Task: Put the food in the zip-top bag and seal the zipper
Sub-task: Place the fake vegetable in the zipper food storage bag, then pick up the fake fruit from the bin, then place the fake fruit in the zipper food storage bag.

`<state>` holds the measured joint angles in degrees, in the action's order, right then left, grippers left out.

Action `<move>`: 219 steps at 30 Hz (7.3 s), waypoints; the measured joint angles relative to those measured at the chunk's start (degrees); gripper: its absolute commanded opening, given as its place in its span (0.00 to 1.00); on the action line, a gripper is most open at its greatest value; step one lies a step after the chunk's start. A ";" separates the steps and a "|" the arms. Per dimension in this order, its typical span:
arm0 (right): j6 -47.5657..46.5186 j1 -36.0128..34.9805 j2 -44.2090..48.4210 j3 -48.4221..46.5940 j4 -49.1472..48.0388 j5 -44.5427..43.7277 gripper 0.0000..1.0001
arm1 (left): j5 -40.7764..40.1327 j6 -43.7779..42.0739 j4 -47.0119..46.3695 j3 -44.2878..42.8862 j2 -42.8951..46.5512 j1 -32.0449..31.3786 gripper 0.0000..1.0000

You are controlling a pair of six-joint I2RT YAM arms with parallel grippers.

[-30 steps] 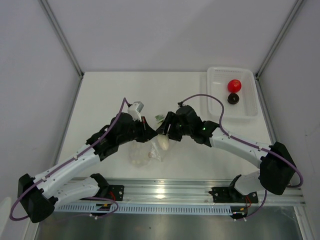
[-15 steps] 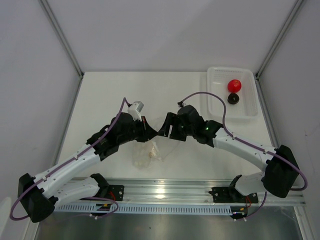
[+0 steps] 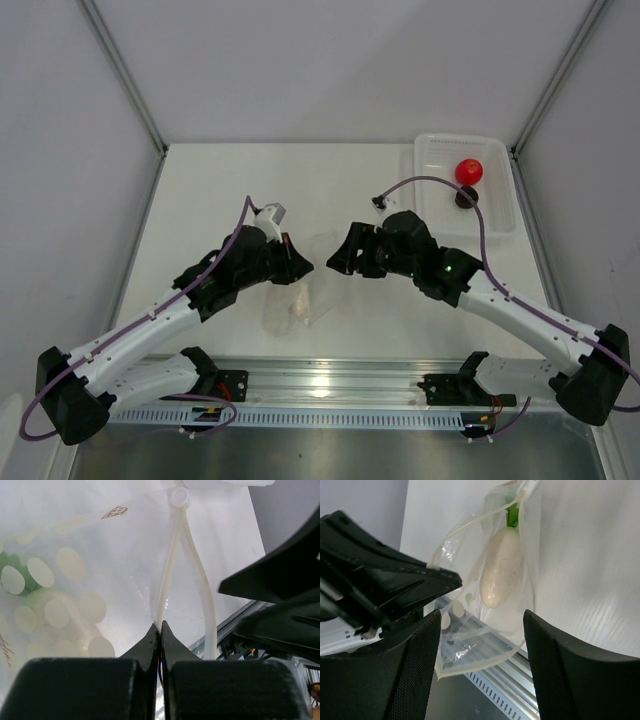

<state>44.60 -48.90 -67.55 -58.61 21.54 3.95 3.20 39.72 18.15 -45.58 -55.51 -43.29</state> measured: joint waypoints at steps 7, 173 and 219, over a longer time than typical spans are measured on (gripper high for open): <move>-3.72 0.46 7.67 1.33 1.57 -0.09 0.83 | -1.62 0.85 0.33 0.07 1.01 0.00 0.01; -26.93 -13.16 16.35 17.00 -13.77 -0.90 0.00 | 15.06 -0.48 -3.10 1.09 -1.27 -0.11 0.01; -26.97 -11.82 8.72 14.47 -10.64 -23.26 0.82 | 18.25 3.43 -6.56 2.78 -1.07 -0.11 0.01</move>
<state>17.63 -60.73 -58.83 -44.14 10.90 -19.31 21.45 43.16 11.60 -42.81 -56.58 -43.40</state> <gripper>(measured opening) 0.832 0.005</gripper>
